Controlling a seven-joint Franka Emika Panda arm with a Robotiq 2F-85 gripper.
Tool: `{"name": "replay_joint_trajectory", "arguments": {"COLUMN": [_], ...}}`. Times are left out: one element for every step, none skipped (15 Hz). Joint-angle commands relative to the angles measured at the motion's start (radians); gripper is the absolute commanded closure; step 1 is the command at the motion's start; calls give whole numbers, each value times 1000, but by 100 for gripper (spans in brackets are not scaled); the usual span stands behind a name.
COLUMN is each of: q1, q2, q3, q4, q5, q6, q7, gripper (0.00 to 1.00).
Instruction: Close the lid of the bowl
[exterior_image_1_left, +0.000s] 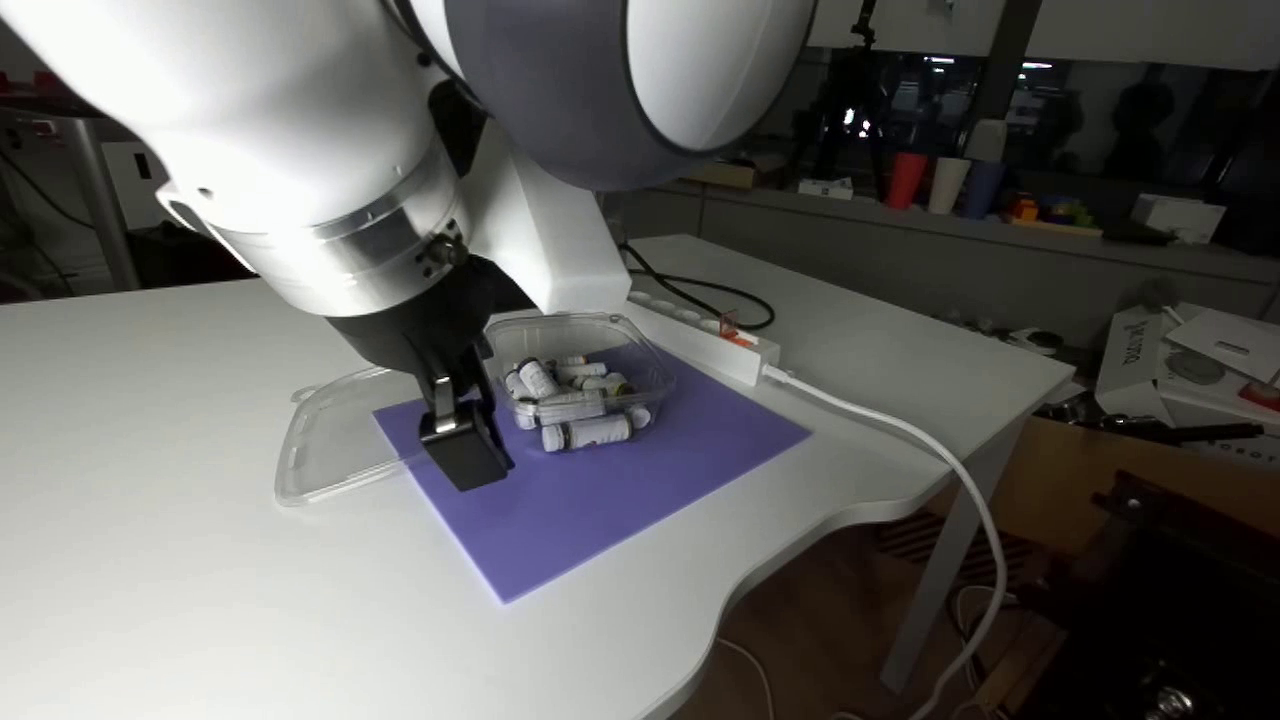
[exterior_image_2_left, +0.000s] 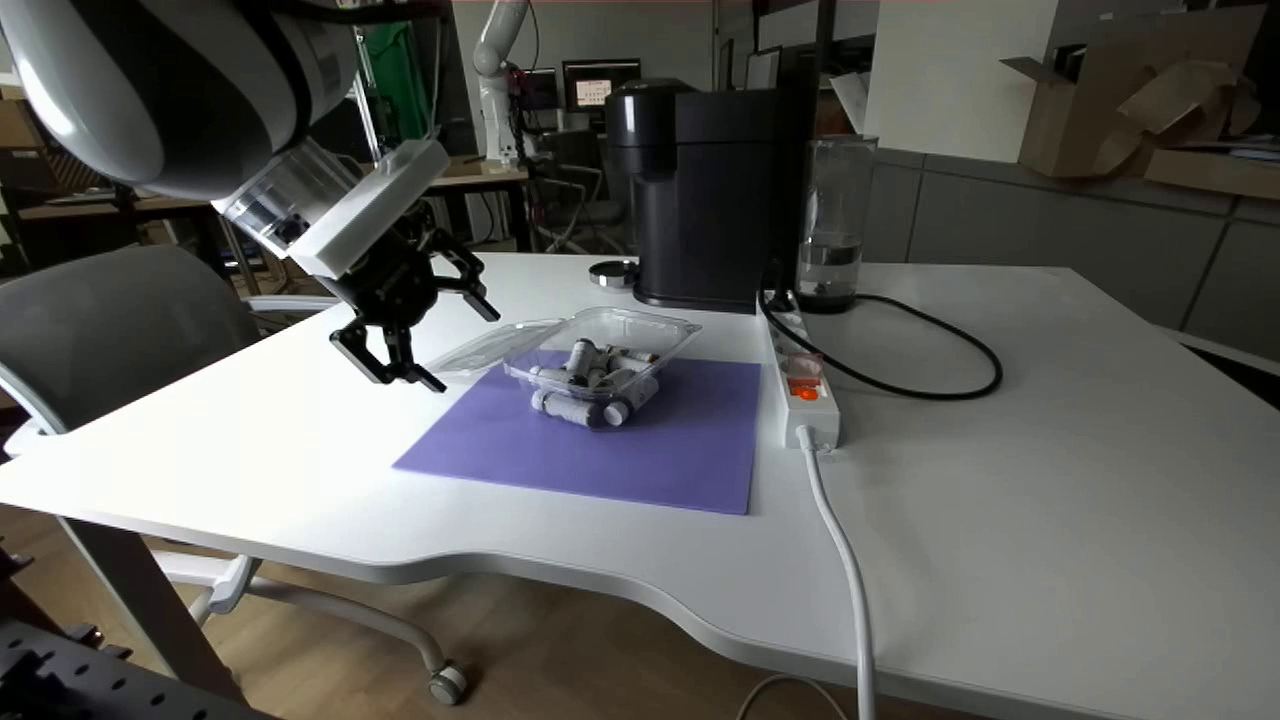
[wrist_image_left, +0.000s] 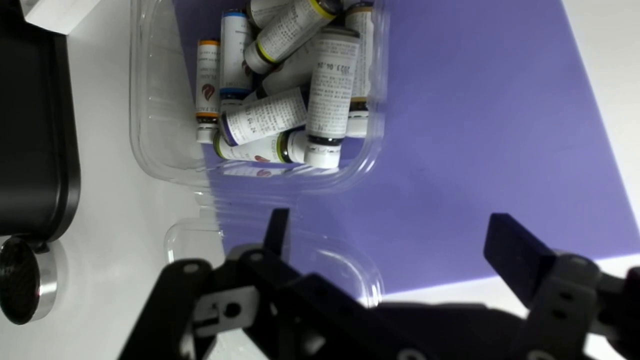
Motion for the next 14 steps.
{"name": "replay_joint_trajectory", "arguments": {"q1": [9, 15, 19, 13, 17, 19, 21, 23, 26, 29, 31, 33, 37, 40], "q2": [23, 36, 50, 63, 78, 91, 104, 116, 129, 144, 160, 176, 189, 203], "q3": [-6, -8, -9, 3, 6, 10, 14, 19, 25, 30, 35, 40, 44, 48], "q4": [24, 38, 52, 66, 80, 94, 106, 118, 130, 142, 155, 169, 181, 194], "q5": [-26, -42, -55, -67, -78, -87, -98, -105, -114, -119, -127, -130, -134, -143], "q6": [-28, -46, -65, -86, -104, -121, -131, -143, -155, -162, -169, -174, -182, -188], "q7": [11, 17, 20, 20, 19, 18, 15, 16, 13, 11, 8, 6, 3, 3], "gripper": [0, 0, 0, 0, 0, 0, 0, 0, 0, 0, 0, 0, 0, 0]}}
